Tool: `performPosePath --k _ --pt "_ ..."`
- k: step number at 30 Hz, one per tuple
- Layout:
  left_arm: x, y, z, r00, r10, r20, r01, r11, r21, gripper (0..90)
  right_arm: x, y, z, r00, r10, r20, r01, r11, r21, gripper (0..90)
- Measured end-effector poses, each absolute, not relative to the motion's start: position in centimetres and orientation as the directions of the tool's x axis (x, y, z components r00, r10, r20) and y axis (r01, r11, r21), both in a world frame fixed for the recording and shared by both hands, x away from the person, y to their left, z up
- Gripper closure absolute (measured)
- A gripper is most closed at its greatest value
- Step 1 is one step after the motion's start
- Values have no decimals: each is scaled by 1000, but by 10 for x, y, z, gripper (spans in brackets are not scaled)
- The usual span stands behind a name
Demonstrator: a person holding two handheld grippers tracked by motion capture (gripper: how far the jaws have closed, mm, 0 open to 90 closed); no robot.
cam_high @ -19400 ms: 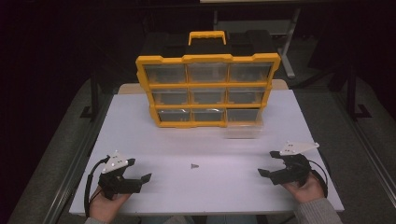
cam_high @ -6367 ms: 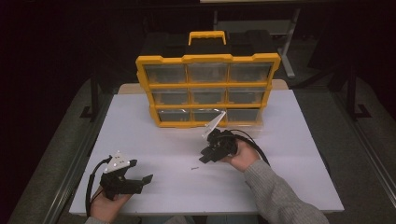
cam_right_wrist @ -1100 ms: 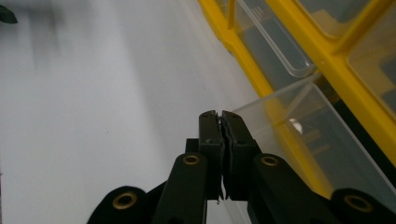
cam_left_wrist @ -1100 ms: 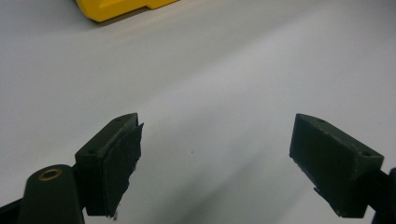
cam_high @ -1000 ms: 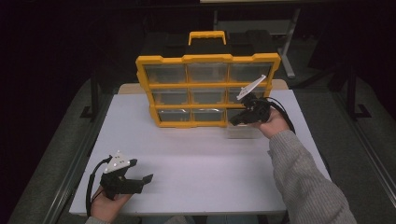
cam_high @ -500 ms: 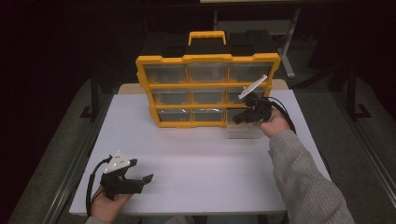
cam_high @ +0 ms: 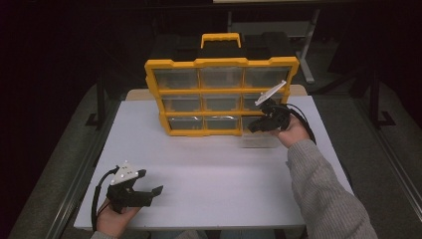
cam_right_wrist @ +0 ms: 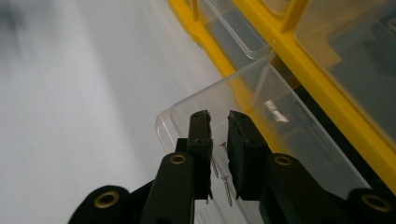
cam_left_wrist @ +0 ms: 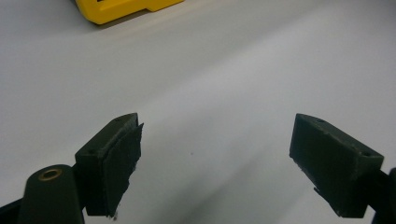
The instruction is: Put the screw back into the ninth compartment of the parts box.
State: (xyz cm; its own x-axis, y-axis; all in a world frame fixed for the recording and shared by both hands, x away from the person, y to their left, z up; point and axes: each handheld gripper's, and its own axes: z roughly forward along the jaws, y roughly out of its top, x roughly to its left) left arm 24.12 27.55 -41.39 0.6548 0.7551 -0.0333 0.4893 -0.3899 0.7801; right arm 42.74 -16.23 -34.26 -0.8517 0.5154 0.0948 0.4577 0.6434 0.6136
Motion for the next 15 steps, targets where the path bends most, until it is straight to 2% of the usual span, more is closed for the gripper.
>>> performPosePath --k 8,15 --pt "241 275 -413 655 755 -33 489 -390 780 160 421 -168 -336 -845 527 93 460 628 627 733" --pt "241 275 -413 656 754 -31 484 -390 783 160 408 -179 -335 -831 544 118 478 588 653 649"
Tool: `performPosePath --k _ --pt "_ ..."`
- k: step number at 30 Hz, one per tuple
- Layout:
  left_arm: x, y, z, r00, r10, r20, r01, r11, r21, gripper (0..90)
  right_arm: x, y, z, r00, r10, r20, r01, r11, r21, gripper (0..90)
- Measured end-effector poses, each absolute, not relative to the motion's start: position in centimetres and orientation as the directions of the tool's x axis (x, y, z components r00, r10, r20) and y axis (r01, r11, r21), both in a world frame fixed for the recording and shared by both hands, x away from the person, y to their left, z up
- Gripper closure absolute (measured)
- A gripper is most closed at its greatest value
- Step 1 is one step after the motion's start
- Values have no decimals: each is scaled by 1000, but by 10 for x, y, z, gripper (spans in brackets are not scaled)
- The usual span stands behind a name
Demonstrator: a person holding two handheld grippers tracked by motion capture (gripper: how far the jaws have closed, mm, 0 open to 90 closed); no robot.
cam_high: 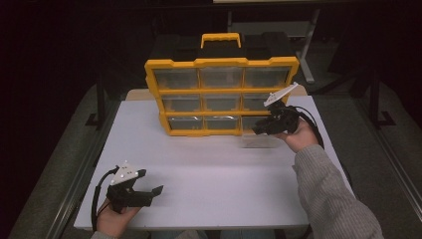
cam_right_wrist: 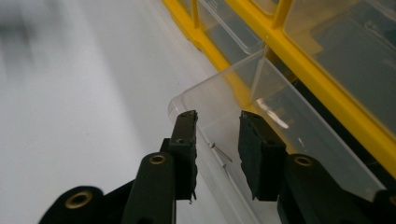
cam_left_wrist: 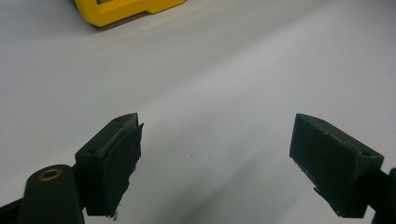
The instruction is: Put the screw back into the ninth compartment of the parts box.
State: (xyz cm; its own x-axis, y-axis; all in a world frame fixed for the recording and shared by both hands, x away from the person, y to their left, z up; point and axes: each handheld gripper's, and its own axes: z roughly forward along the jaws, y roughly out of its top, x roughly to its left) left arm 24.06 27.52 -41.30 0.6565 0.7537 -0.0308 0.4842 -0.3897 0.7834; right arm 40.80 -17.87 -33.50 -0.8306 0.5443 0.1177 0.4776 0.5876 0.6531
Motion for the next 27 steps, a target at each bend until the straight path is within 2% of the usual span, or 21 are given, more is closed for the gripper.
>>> performPosePath --k 17,27 --pt "239 272 -412 653 756 -45 480 -368 796 160 372 -204 -348 -804 577 144 497 519 696 478" --pt "240 272 -411 662 749 -30 473 -387 791 160 355 -212 -358 -790 594 155 510 495 703 426"
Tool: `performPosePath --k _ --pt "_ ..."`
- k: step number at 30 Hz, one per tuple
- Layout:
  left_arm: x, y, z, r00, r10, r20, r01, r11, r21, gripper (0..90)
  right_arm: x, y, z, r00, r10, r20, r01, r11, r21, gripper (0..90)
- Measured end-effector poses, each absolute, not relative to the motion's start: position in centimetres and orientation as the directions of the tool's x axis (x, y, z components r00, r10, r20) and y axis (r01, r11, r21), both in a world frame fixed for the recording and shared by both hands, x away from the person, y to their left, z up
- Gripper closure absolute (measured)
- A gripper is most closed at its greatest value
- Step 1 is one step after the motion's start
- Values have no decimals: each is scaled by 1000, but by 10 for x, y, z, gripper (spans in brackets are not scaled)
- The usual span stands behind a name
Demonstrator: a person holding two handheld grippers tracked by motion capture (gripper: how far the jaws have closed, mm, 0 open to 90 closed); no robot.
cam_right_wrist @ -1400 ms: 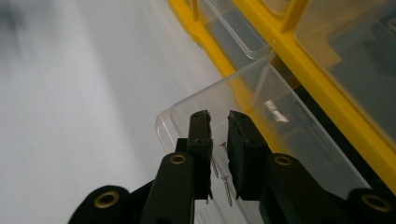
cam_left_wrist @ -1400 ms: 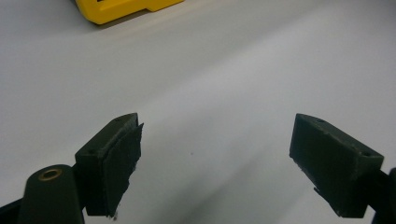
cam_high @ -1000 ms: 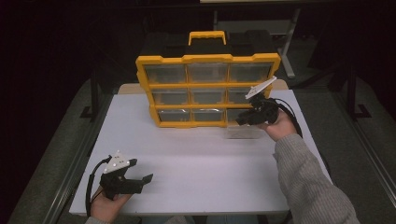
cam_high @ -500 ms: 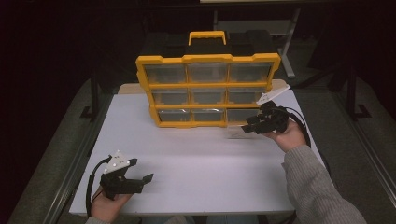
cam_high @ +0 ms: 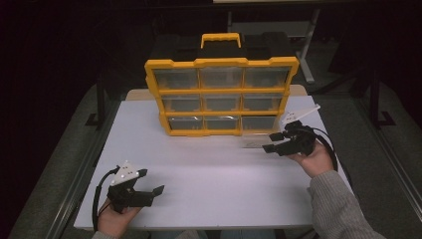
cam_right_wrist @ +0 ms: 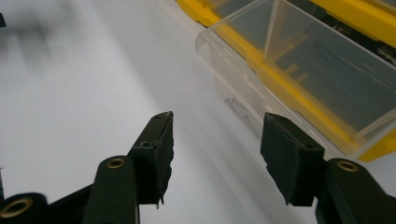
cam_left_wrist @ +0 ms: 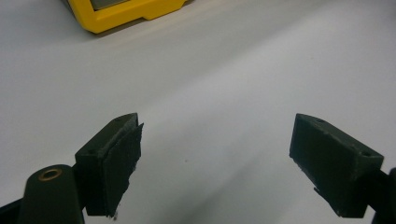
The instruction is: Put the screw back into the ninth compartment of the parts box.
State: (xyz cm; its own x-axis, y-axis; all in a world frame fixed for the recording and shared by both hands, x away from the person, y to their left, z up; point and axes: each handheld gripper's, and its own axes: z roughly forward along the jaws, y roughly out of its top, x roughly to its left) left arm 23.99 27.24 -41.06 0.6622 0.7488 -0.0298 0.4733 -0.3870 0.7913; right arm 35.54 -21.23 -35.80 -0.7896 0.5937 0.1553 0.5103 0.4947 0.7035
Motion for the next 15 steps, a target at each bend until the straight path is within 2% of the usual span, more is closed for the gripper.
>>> performPosePath --k 15 --pt "239 271 -410 655 754 -45 473 -363 803 160 338 -224 -369 -767 620 163 524 460 717 330"
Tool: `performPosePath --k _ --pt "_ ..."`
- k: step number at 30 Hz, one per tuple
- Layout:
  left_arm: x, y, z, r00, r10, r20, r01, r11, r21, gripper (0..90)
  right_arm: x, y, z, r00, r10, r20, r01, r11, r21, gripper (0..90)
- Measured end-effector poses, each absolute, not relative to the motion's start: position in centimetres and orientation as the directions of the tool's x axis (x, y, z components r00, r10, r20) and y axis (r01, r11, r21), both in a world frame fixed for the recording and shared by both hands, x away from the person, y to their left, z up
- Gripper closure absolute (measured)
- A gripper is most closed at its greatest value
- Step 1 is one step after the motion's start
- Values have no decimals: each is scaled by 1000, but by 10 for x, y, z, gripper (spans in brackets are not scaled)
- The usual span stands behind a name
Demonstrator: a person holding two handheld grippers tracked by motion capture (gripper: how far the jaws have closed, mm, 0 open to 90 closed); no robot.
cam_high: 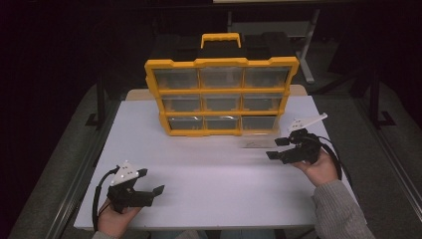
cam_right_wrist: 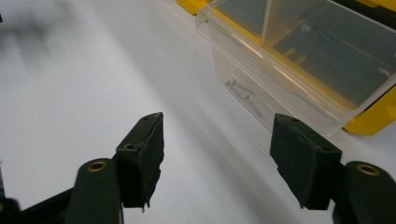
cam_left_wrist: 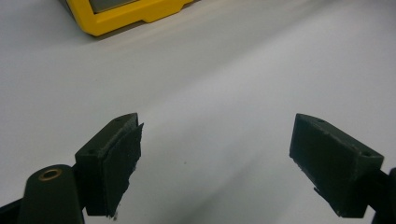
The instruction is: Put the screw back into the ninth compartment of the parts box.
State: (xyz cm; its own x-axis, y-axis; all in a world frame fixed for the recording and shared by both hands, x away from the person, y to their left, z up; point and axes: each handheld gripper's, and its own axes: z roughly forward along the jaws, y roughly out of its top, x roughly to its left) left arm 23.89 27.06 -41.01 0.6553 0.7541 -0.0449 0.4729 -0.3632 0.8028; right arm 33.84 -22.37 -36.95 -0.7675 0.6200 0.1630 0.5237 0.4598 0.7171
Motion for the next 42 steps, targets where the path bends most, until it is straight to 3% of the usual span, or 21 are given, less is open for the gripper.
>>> performPosePath --k 3,15,42 --pt "239 271 -410 657 753 -40 469 -367 803 160 335 -227 -374 -757 635 152 524 452 722 272" --pt "238 271 -409 659 751 -35 467 -372 802 159 323 -234 -389 -728 669 152 547 433 716 231" --pt "238 270 -411 664 746 -44 468 -369 803 159 295 -254 -415 -691 704 165 561 378 736 196"
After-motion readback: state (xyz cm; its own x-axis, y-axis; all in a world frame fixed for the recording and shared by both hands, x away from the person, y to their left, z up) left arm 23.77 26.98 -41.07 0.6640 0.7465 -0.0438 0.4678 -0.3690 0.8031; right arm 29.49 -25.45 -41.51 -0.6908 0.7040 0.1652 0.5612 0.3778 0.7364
